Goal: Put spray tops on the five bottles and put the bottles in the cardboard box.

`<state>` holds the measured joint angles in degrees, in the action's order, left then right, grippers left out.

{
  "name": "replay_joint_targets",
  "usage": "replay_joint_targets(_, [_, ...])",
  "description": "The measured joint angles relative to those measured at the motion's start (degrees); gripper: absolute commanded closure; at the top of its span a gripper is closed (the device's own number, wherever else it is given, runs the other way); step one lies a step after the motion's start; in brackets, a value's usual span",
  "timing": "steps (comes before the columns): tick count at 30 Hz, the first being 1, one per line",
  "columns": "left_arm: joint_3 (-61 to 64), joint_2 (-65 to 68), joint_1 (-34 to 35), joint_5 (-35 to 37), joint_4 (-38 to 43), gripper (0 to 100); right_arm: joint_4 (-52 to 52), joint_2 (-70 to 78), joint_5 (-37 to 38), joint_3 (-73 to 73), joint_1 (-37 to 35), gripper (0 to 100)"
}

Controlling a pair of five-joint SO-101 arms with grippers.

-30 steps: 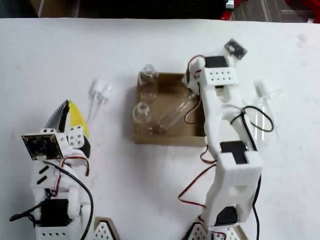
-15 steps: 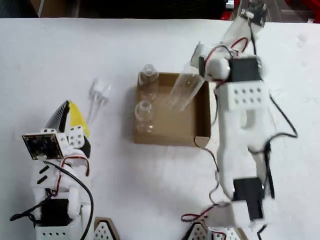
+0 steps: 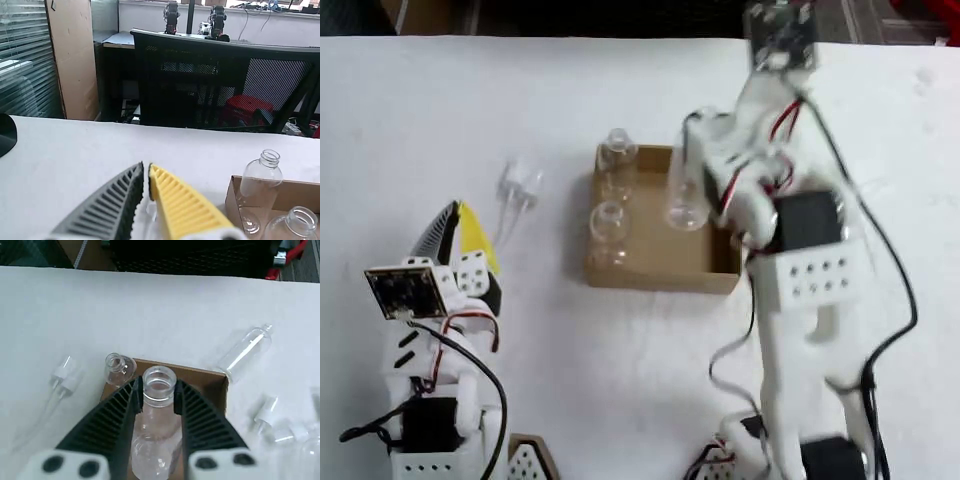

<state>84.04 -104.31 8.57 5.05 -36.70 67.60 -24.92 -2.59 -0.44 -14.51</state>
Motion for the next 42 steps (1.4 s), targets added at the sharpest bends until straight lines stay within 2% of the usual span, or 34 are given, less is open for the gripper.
replay_joint_targets(6, [0.0, 0.0, 0.0, 0.0, 0.0, 98, -27.6, -14.0, 6.1, 29.5, -2.4, 98.3])
replay_joint_targets(10, [0.0, 0.0, 0.0, 0.0, 0.0, 98, -48.4, -15.6, 12.2, 46.4, -3.9, 98.3])
replay_joint_targets(12, [0.0, 0.0, 0.0, 0.0, 0.0, 98, -53.4, -15.3, 14.0, 50.4, -4.9, 98.3])
replay_joint_targets(24, [0.0, 0.0, 0.0, 0.0, 0.0, 98, -63.2, -2.0, 14.9, 51.7, -5.6, 98.3])
replay_joint_targets(32, [0.0, 0.0, 0.0, 0.0, 0.0, 98, -63.7, 0.0, 10.9, 52.8, -5.2, 98.3])
replay_joint_targets(42, [0.0, 0.0, 0.0, 0.0, 0.0, 98, -63.8, 0.4, 10.6, 54.9, -5.3, 97.9])
